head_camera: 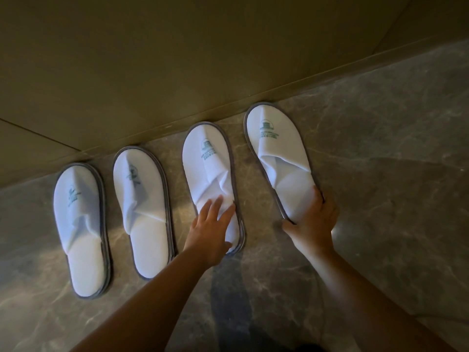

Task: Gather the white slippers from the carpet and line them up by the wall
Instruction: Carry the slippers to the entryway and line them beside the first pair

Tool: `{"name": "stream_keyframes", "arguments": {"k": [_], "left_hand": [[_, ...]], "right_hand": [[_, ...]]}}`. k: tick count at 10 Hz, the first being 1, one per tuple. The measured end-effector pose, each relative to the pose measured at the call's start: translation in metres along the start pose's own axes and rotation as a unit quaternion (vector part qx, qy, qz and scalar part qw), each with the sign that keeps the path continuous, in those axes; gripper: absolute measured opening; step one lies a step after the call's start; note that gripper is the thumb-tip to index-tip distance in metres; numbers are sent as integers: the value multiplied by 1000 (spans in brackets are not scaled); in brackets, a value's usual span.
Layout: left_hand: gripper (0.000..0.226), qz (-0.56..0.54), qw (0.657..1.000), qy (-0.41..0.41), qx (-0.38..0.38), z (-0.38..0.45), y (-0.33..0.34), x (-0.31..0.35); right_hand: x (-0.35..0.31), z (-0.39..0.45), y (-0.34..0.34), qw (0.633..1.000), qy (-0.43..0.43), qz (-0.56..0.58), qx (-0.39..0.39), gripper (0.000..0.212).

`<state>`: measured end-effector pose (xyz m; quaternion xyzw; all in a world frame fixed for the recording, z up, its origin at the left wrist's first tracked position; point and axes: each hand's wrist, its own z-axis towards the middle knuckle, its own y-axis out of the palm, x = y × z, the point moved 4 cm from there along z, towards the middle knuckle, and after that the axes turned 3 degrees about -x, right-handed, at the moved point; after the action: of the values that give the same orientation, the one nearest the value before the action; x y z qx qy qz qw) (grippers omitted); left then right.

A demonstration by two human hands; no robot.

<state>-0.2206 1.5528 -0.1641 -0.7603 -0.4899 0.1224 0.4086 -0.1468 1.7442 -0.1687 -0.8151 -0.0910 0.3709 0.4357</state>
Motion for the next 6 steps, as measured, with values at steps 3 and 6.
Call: {"name": "stream_keyframes", "arguments": {"k": [3, 6], "left_hand": [[82, -2, 1000, 1, -1, 1, 0, -1], [75, -38, 999, 9, -3, -13, -38, 13]], "right_hand": [[-3, -3, 2, 1000, 8, -14, -12, 100], [-30, -9, -19, 997, -64, 39, 23, 83]]}}
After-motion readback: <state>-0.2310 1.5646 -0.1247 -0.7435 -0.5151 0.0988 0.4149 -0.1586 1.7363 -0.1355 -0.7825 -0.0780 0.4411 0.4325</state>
